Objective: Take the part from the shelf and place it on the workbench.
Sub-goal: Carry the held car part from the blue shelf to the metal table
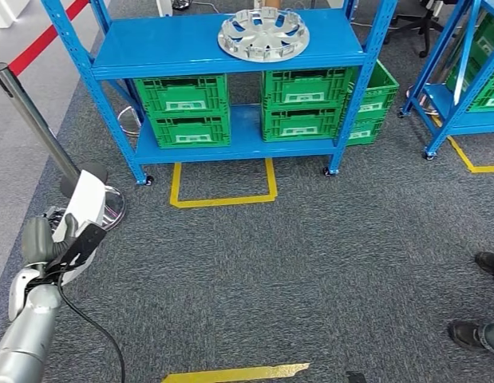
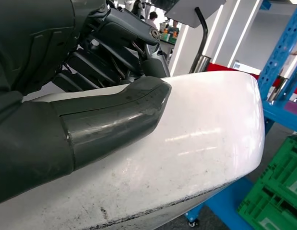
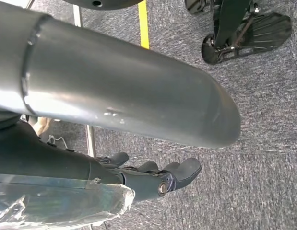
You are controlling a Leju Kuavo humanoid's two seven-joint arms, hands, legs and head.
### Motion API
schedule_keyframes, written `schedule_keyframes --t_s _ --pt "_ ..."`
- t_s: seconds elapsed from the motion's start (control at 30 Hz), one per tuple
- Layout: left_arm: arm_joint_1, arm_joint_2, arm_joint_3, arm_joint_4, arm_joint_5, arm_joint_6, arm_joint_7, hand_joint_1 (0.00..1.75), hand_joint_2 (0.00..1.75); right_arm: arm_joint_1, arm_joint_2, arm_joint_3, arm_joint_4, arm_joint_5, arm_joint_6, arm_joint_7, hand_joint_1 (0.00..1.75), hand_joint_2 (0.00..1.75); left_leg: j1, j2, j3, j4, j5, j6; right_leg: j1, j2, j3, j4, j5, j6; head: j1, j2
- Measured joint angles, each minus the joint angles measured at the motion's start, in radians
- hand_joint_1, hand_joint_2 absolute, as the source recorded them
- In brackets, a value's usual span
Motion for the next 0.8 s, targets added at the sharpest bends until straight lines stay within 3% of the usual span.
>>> schedule_keyframes --t_s 0.07,0.1,0.2,0.33,0.5,0.63,0.7,0.73,0.8 --pt "0.001 0.001 0.007 -0.004 0.0 0.0 0.0 1.68 1.75 -0.001 0.0 -0.002 0.0 -0.003 -0.001 -0.002 0.0 0.0 -0.002 -0.001 0.059 -0.109 0.029 0.009 0.004 0.0 -0.008 0.009 0.002 0.007 0.001 0.0" --pt "0.003 0.001 0.009 -0.006 0.0 0.0 -0.001 1.68 1.75 -0.002 0.0 -0.004 0.0 -0.004 -0.002 -0.002 0.0 0.0 -0.002 -0.001 0.068 -0.132 0.03 0.013 0.007 0.0 -0.013 0.012 0.002 0.006 0.002 0.0" --pt "0.011 0.001 0.014 -0.008 0.0 -0.001 -0.001 1.68 1.75 -0.002 -0.001 -0.007 0.0 -0.005 -0.002 -0.003 0.0 0.0 -0.005 -0.001 0.064 -0.138 0.035 0.023 0.01 0.0 -0.02 0.012 0.008 -0.007 0.002 0.0" --pt "0.017 0.001 0.017 -0.013 0.0 -0.001 -0.001 1.68 1.75 -0.002 -0.001 -0.011 0.0 -0.01 -0.001 -0.011 0.0 0.0 -0.009 -0.001 0.055 -0.137 0.042 0.034 0.006 0.001 -0.023 0.002 0.022 0.011 0.002 0.0" --pt "0.033 0.001 0.026 -0.035 0.001 -0.001 -0.003 1.68 1.75 -0.001 -0.001 -0.014 0.0 0.007 -0.004 -0.01 0.0 0.0 -0.014 -0.001 0.051 -0.134 0.045 0.039 0.001 0.001 -0.024 -0.002 0.029 0.021 0.002 0.0" --pt "0.049 0.004 0.039 -0.062 0.001 -0.001 -0.004 1.68 1.75 -0.002 -0.001 -0.011 0.0 0.029 -0.017 -0.007 0.0 0.0 -0.016 -0.002 0.044 -0.134 0.05 0.053 -0.003 -0.001 -0.025 -0.007 0.038 0.042 0.001 0.0" --pt "0.058 0.006 0.046 -0.077 0.002 0.0 -0.004 1.68 1.75 -0.002 -0.001 -0.007 0.0 0.036 -0.021 -0.006 0.0 0.0 -0.01 -0.004 0.047 -0.15 0.064 0.063 -0.002 -0.001 -0.037 0.012 0.016 0.047 0.003 0.0" --pt "0.062 0.005 0.05 -0.083 0.002 0.001 -0.005 1.68 1.75 -0.002 -0.001 -0.006 0.0 0.037 -0.023 -0.006 0.0 0.0 -0.006 -0.006 0.048 -0.158 0.071 0.066 -0.001 -0.001 -0.053 0.047 -0.012 0.049 0.004 0.0" --pt "0.074 0.004 0.057 -0.09 0.005 0.001 -0.006 1.68 1.75 -0.001 -0.001 -0.004 0.0 0.037 -0.025 -0.006 0.0 0.0 -0.003 -0.013 0.042 -0.162 0.079 0.067 -0.005 0.001 -0.102 0.175 -0.09 0.054 0.005 0.0"
